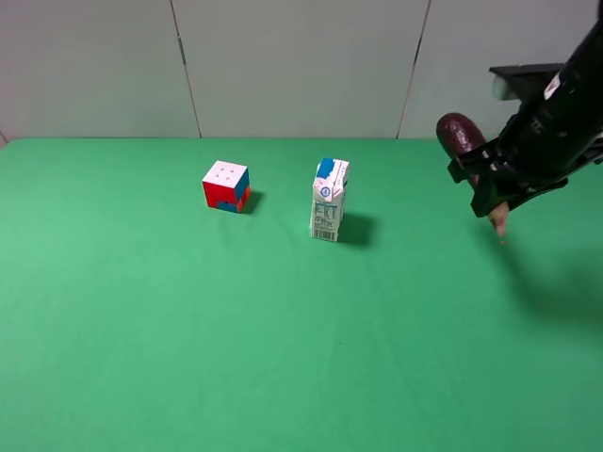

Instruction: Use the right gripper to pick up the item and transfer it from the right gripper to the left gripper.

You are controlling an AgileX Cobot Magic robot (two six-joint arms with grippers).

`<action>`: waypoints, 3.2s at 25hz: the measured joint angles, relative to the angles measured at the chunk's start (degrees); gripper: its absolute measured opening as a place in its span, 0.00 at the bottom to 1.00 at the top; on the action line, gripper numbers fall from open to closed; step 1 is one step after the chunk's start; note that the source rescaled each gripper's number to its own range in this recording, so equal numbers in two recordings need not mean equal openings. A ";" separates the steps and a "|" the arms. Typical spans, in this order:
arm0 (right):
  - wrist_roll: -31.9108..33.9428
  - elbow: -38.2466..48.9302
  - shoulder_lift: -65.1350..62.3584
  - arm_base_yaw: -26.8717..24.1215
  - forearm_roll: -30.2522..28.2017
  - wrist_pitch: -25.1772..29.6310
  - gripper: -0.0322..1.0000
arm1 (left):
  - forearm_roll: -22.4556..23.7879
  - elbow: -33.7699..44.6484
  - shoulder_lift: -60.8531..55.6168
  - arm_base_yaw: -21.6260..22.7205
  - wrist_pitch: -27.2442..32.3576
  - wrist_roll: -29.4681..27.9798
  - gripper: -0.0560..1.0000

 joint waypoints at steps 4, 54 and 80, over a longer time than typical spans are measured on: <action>-1.43 0.00 -3.95 0.00 0.56 2.88 0.03 | 0.00 0.00 0.00 0.00 0.00 0.00 0.98; -22.49 0.00 -6.99 32.40 -4.05 11.94 0.03 | -16.68 -10.30 28.71 -8.15 1.43 27.61 0.98; -23.27 0.00 -6.99 39.33 -1.88 9.60 0.03 | -50.27 -12.82 51.05 -13.67 -7.54 67.97 0.98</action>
